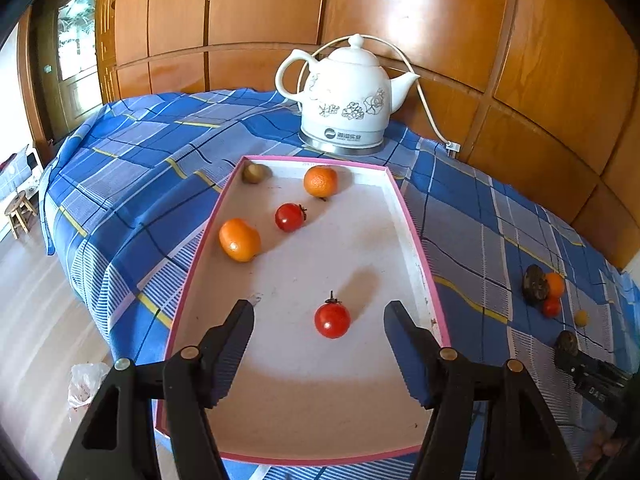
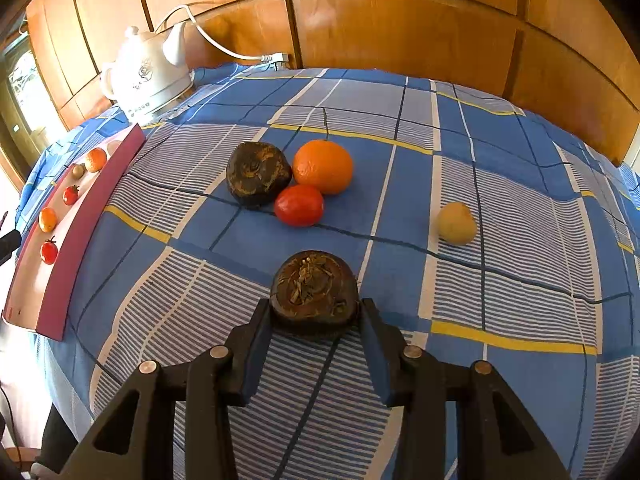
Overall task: Organize fruits
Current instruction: 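Carry the dark brown fruit with the right gripper into the tray and release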
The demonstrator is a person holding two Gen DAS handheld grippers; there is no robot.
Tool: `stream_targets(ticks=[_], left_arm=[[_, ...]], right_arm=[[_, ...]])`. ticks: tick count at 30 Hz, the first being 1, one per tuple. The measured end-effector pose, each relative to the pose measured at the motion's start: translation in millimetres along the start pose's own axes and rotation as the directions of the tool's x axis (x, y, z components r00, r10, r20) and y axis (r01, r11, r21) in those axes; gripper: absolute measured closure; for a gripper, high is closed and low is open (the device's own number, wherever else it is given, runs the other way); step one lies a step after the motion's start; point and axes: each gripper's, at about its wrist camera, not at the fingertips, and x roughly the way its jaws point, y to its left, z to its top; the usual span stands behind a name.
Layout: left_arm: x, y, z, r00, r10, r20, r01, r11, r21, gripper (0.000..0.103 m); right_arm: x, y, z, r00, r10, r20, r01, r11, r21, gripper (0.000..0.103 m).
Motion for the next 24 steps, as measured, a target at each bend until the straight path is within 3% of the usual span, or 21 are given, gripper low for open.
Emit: stream_targets(ticks=[5,9,18,24], left_arm=[[1.2,7.0,-1.6,1.0,0.009,-0.002,-0.009,1.0,-0.014,0.035],[1.6,15.4,-0.6,1.0,0.019,0.003,-0.019,0.999,-0.035,0.035],[0.4,36.4,-0.6,0.999,0.052,0.007,-0.051,0.995,-0.08,0.035],[0.2,42.8,-0.4,0.999,0.053,0.01,-0.052,0.994,-0.092,0.036]], right_arm=[[-10.3,9.7,6.6,0.999,0.031,0.01,-0.031,0.999,-0.023,0.06],[-19.9,32.1,16.3,0.994,0.107,0.017,-0.105,0.992,-0.077,0.06],[-24.7,126.1,42.6,0.944,0.328,-0.046,-0.328,0.907,-0.263,0.06],[-14.3,182.8,62.7,0.917,0.389,-0.085,-0.395,0.863,-0.316,0.06]])
